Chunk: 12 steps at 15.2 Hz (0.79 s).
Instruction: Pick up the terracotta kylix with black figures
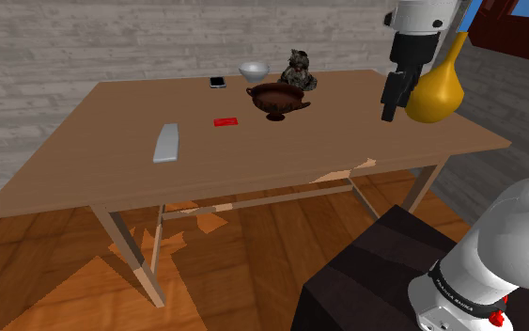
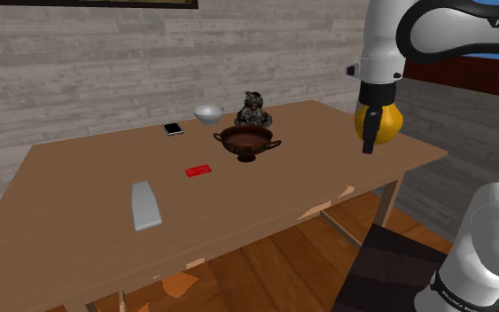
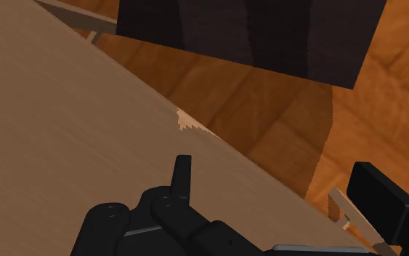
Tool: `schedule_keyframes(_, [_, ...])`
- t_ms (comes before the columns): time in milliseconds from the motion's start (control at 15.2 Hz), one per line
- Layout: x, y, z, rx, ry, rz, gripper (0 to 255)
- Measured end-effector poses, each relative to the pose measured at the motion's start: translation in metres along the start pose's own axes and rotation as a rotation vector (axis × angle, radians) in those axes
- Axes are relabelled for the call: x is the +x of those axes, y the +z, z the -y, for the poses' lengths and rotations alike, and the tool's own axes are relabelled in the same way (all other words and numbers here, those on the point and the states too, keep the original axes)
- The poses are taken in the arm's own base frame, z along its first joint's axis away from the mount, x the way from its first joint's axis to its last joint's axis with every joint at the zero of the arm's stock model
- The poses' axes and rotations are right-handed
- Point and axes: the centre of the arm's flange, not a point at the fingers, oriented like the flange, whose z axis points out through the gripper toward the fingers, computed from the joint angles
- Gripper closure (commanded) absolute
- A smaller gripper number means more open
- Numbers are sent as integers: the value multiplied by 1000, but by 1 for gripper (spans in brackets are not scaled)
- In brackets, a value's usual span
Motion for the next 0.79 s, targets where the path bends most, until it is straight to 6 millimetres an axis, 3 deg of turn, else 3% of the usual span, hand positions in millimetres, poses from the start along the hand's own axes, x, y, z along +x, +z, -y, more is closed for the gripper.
schedule_keyframes(198, [14,3,1,-3,-8,-6,0])
schedule_keyframes(792, [120,15,2,-22,-64,-58,0])
